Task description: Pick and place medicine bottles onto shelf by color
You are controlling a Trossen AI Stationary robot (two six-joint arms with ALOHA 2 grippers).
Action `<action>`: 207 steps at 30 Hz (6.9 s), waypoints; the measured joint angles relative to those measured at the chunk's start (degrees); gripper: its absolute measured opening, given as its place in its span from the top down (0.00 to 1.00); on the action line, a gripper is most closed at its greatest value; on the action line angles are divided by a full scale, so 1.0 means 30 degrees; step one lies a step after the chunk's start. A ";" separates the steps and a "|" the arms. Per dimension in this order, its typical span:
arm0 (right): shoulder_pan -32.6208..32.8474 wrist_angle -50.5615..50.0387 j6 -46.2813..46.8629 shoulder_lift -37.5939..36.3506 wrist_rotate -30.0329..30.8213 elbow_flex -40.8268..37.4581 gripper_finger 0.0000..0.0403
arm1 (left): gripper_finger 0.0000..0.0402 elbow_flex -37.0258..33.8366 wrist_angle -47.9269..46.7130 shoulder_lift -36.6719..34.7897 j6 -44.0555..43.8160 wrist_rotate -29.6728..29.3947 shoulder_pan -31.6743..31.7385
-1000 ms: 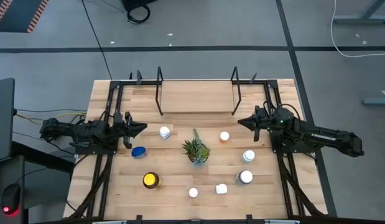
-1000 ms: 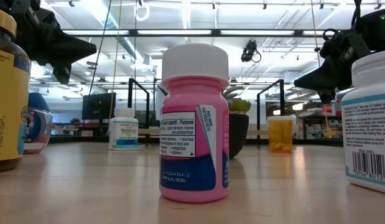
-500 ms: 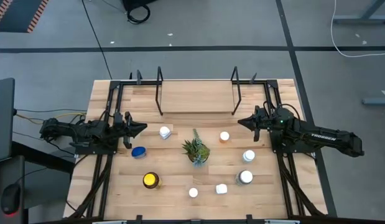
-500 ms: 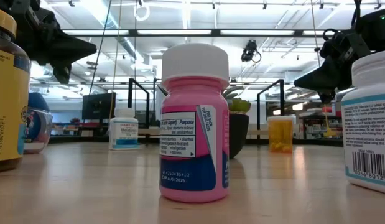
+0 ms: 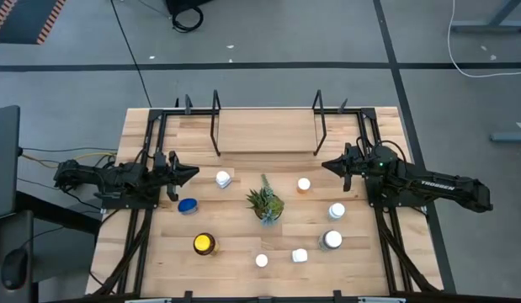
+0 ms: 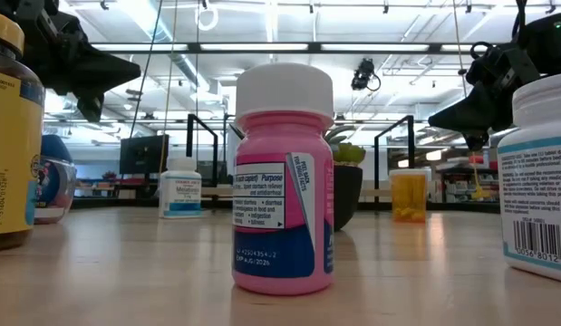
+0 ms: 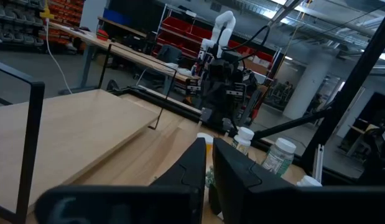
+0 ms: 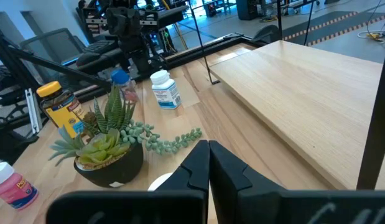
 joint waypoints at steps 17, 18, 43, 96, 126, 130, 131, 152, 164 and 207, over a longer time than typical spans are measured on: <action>0.0003 0.0004 0.0001 0.0001 -0.0003 -0.0004 0.97 | 0.91 0.0000 0.0000 0.0000 0.0007 -0.0007 0.0007; 0.0002 0.0007 0.0000 -0.0004 -0.0007 -0.0007 0.97 | 0.91 -0.0007 0.0000 0.0000 0.0007 -0.0007 0.0007; 0.0001 0.0000 0.0007 -0.0002 0.0000 -0.0003 0.97 | 0.92 0.0829 0.1637 0.0000 -0.0522 -0.0015 0.0221; -0.0018 -0.1737 -0.0505 1.0145 0.0513 1.4346 0.97 | 0.90 2.4152 -0.6011 1.9759 0.0371 -0.0022 0.2047; 0.0487 -0.8378 0.5975 1.8559 0.2199 2.3001 0.97 | 0.78 2.4152 -0.5688 1.9759 0.1880 -0.0013 0.3845; 0.0485 -0.8886 0.4857 1.8559 0.2295 2.3001 0.97 | 0.78 2.4152 -0.4954 1.9751 0.1883 -0.0073 0.4007; 0.0485 -0.9127 0.4694 1.8559 0.2302 2.3001 0.97 | 0.78 2.4152 -0.4961 1.9751 0.1887 -0.0253 0.4035; 0.0491 -1.5300 0.4132 1.8552 0.1093 2.2993 0.57 | 0.39 2.4143 -1.2342 2.1391 -0.1483 0.1925 0.4080; 0.0505 -1.6819 0.6202 1.8552 0.0714 2.2993 0.50 | 0.43 2.4134 -1.3600 2.4288 0.2014 0.3074 0.4097; 0.2618 -2.0480 0.6390 1.8545 0.2094 2.2986 0.50 | 0.32 2.4152 -2.2042 3.3614 -0.4274 0.4801 0.4436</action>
